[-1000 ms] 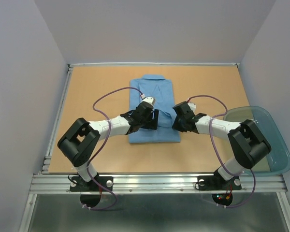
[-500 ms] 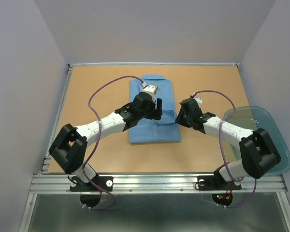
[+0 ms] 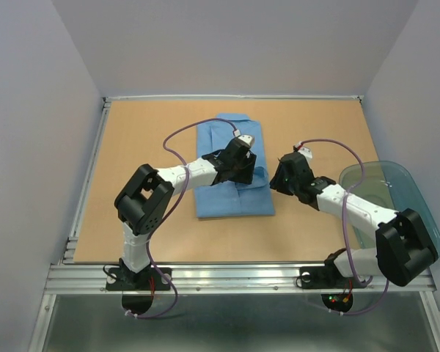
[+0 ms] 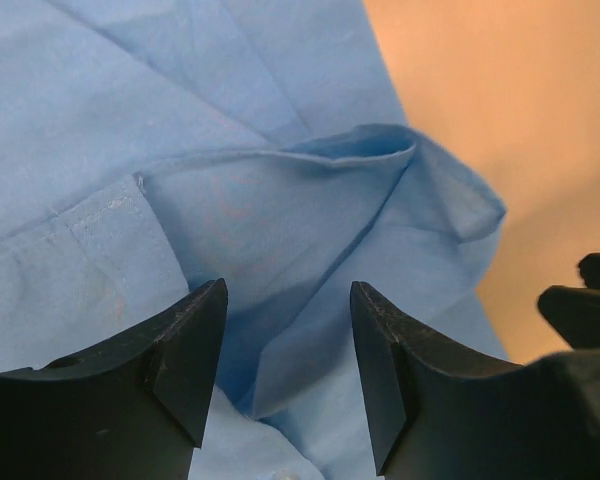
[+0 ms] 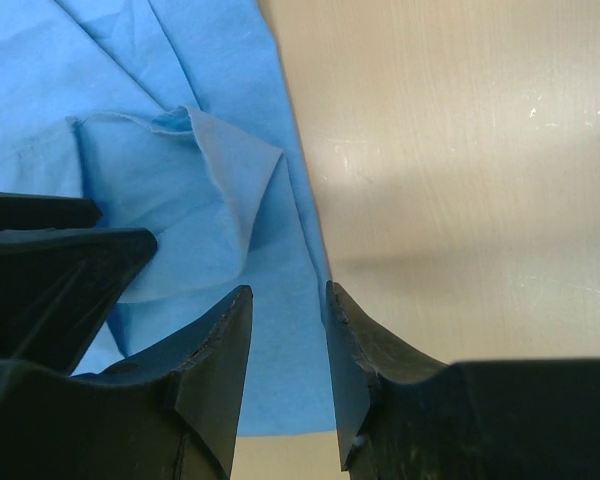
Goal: Fold and stack the long sleeve shirts
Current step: Fold the shirt
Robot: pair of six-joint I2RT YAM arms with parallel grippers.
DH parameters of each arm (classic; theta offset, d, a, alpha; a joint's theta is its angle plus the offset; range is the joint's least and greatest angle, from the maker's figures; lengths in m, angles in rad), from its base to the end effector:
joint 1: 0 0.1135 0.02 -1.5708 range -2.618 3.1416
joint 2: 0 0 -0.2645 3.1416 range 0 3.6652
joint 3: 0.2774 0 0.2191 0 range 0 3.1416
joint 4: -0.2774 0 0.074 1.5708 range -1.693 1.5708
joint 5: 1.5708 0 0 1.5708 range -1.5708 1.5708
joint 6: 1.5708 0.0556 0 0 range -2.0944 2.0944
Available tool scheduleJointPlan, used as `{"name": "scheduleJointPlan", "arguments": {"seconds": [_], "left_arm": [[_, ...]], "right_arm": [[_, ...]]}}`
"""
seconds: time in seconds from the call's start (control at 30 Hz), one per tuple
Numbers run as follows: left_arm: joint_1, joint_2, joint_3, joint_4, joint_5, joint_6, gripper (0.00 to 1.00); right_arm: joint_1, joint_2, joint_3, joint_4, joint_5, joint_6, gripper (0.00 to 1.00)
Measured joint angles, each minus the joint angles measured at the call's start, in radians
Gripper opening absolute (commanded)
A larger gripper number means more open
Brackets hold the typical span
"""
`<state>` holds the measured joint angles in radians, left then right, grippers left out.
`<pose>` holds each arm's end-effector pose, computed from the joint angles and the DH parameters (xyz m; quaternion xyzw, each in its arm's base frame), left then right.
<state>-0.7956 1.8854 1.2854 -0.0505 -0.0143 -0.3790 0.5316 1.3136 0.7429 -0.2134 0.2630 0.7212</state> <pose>0.2894 -0.2943 0.2171 0.1822 0.8773 -0.2407 0.3732 0.2253 0.1157 0.2158 0.1367 0.9068 0.1246 0.3788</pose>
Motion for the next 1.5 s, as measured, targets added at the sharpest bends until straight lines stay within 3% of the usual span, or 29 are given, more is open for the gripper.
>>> {"name": "scheduleJointPlan", "arguments": {"seconds": [0.4, 0.5, 0.63, 0.7, 1.2, 1.4, 1.5], "left_arm": [[-0.005, 0.021, 0.0, -0.053, 0.06, -0.021, 0.61], [-0.011, 0.027, 0.0, -0.053, 0.067, -0.025, 0.51], [-0.018, 0.029, 0.0, -0.057, 0.067, -0.024, 0.28], [-0.021, 0.029, 0.004, -0.06, 0.064, -0.022, 0.25], [-0.055, -0.034, 0.018, -0.048, -0.014, 0.03, 0.3], [-0.058, -0.087, 0.016, -0.004, 0.002, 0.032, 0.43], [-0.071, -0.088, 0.01, 0.016, 0.023, 0.033, 0.43]], "right_arm": [[0.0, -0.011, -0.014, 0.007, 0.003, 0.0, 0.41], [0.0, -0.011, -0.02, 0.008, 0.003, 0.0, 0.41], [0.0, -0.011, -0.02, 0.013, 0.003, 0.0, 0.41], [0.0, -0.012, -0.02, 0.013, 0.003, 0.0, 0.41], [0.0, -0.031, -0.04, 0.013, 0.005, 0.0, 0.41], [0.0, -0.031, -0.04, 0.016, 0.007, 0.0, 0.41], [0.0, -0.031, -0.04, 0.016, 0.007, 0.0, 0.41]]}}
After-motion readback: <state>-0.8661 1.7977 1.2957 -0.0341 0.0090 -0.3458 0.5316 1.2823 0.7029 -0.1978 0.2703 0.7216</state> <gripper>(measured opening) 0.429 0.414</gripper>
